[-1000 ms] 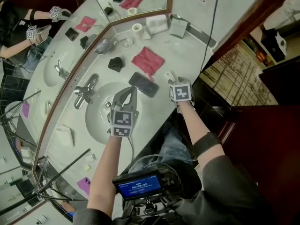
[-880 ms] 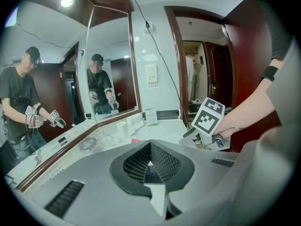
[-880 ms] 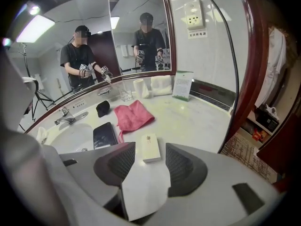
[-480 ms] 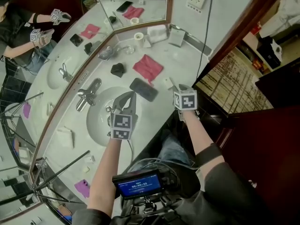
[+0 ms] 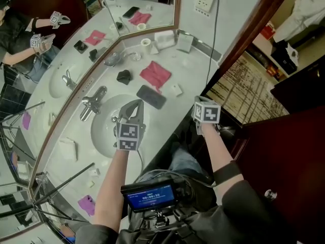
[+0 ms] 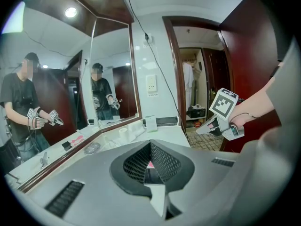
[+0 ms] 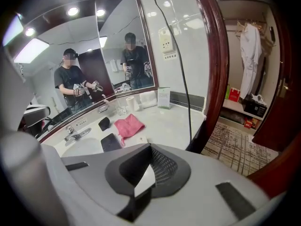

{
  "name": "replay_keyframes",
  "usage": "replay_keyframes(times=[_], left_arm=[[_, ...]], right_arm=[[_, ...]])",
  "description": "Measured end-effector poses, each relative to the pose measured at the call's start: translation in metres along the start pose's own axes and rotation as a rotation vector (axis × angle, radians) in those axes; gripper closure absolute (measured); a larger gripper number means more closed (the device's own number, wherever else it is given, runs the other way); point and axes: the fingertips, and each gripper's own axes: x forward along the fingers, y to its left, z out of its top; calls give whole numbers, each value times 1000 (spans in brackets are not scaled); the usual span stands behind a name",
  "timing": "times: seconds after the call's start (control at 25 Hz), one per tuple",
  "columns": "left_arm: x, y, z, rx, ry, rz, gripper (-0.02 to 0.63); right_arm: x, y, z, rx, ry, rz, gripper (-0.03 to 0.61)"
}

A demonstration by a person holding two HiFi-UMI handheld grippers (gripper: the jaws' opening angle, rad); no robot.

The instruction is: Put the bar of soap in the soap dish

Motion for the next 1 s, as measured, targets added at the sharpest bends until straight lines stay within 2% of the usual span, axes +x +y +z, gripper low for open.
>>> replay_keyframes(times=[0.4,0.52,1.0], left_arm=[[-10,-7,-3,5,-3,-18,614],[-7,-13,-4,28,3,-32,614],[4,-17,-5,26,7,-27,614]], right_arm=[[-17,-15,-13,78,-22,6,563],[-19,-18,-12,87,-29,11,561],[-18,-26,-14,91,-28,28,561]])
